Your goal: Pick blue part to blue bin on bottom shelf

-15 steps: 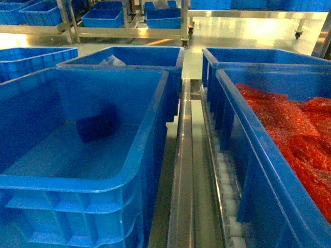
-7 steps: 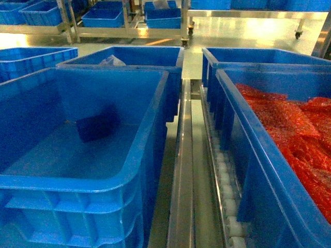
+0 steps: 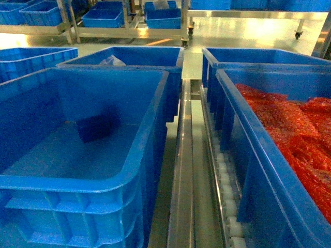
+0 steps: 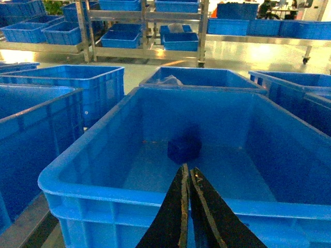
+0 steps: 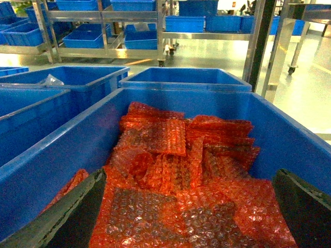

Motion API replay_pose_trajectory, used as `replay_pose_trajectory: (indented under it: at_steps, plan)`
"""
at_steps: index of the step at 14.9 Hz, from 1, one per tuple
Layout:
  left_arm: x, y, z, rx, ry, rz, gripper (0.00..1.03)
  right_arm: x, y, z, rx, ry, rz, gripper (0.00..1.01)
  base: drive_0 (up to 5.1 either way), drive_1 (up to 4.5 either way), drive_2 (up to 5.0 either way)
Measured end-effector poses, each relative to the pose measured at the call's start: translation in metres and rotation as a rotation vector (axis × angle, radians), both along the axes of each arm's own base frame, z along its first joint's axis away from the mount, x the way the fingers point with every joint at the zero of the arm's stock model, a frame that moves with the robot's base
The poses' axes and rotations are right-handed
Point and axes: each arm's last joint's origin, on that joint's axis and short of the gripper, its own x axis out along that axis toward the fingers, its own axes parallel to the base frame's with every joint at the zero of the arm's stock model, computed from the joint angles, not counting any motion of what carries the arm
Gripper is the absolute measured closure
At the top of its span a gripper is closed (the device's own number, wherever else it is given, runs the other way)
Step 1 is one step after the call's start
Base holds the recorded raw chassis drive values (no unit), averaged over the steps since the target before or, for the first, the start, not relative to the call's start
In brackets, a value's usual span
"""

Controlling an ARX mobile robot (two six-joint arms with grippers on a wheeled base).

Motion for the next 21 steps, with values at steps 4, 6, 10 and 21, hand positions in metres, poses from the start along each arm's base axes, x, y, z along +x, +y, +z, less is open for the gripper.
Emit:
replay_pose_trajectory:
  at_steps: [4,6,10,21]
  plan:
    - [0.0,0.0,-0.0002,0.0,0.001,0.0,0.61,0.0,0.0,0.0,0.0,0.0,0.0,0.03,0.0,0.0,0.0]
    - [0.0,0.0,-0.0002,0.0,0.001,0.0,0.34,0.0,0.0,0.0,0.0,0.0,0.0,0.03,0.0,0.0,0.0]
    - [0.0,0.0,-0.0002,0.001,0.001,0.0,0.05,0.0,0.0,0.0,0.0,0.0,0.0,0.03,0.0,0.0,0.0]
    - [0.0,0.0,-0.0002,0.001,0.001,0.0,0.05,0.0,0.0,0.0,0.0,0.0,0.0,0.03,0.0,0.0,0.0]
